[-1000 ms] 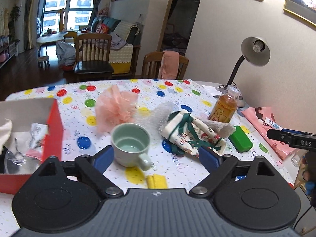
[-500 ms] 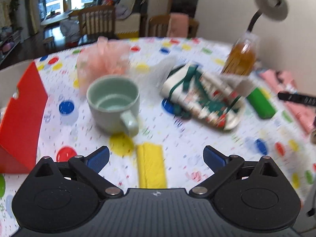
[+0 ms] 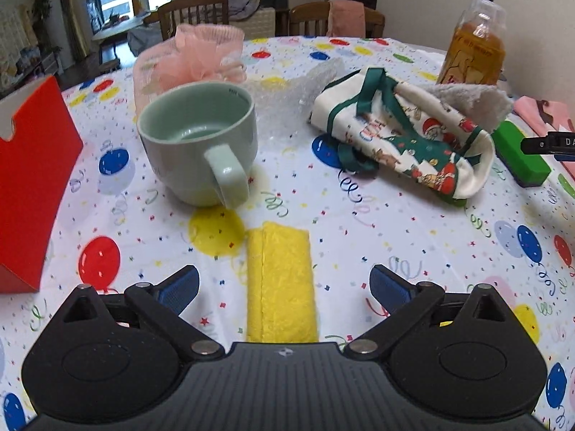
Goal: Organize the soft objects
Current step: 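Grasp the yellow sponge with the left tool while the right tool grasps the green sponge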
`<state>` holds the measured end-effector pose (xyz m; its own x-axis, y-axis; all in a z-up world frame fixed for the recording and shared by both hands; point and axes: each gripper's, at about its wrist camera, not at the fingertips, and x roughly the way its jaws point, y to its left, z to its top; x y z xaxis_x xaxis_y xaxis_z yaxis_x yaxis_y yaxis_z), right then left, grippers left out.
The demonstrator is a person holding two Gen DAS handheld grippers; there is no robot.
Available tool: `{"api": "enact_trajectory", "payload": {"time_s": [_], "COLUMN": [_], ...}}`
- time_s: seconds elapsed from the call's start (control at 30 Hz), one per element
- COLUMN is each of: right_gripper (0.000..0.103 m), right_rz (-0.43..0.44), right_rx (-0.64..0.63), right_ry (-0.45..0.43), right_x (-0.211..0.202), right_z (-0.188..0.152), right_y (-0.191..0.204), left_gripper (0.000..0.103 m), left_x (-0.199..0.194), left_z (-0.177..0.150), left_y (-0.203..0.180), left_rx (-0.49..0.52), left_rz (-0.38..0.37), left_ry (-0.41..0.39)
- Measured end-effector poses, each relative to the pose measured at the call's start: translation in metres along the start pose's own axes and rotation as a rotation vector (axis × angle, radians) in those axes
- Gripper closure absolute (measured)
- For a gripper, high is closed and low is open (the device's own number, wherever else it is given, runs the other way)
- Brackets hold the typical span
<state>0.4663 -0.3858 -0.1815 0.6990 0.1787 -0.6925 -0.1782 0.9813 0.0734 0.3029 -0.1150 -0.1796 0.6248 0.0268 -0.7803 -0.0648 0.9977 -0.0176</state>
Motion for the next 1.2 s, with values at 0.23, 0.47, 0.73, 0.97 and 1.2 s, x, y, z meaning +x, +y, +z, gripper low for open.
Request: {"api": "enact_trajectory", "payload": {"time_s": [0.23, 0.47, 0.73, 0.97, 1.2], "right_gripper": [0.009, 0.015, 0.027, 0.035, 0.037], "right_rz": [0.005, -0.01, -0.029, -0.043, -0.055], "right_rx": [-0.012, -0.016, -0.032, -0.053, -0.042], "right_ry": [0.023, 0.037, 0.05, 0.048, 0.038], "right_x": [0.013, 0.023, 0.03, 0.031, 0.024], "right_z": [0.003, 0.005, 0.006, 0.007, 0.009], "right_y": [-0.001, -0.001, 0.001, 0.005, 0.005], "left_gripper": [0.001, 0.009, 0.049, 0.065, 0.065], "left_x": [0.012, 0.02, 0.015, 0.015, 0.014], "left_z": [-0.003, -0.002, 0.003, 0.009, 0.01], "left_y": [0.001, -0.001, -0.004, 0.003, 0.006], "left_rx": [-0.037, -0.033, -0.037, -0.082, -0.095], "left_rz": [0.012, 0.087, 0.05, 0.055, 0.045], "left_ry": [0.011, 0.044, 0.039, 0.053, 0.065]}}
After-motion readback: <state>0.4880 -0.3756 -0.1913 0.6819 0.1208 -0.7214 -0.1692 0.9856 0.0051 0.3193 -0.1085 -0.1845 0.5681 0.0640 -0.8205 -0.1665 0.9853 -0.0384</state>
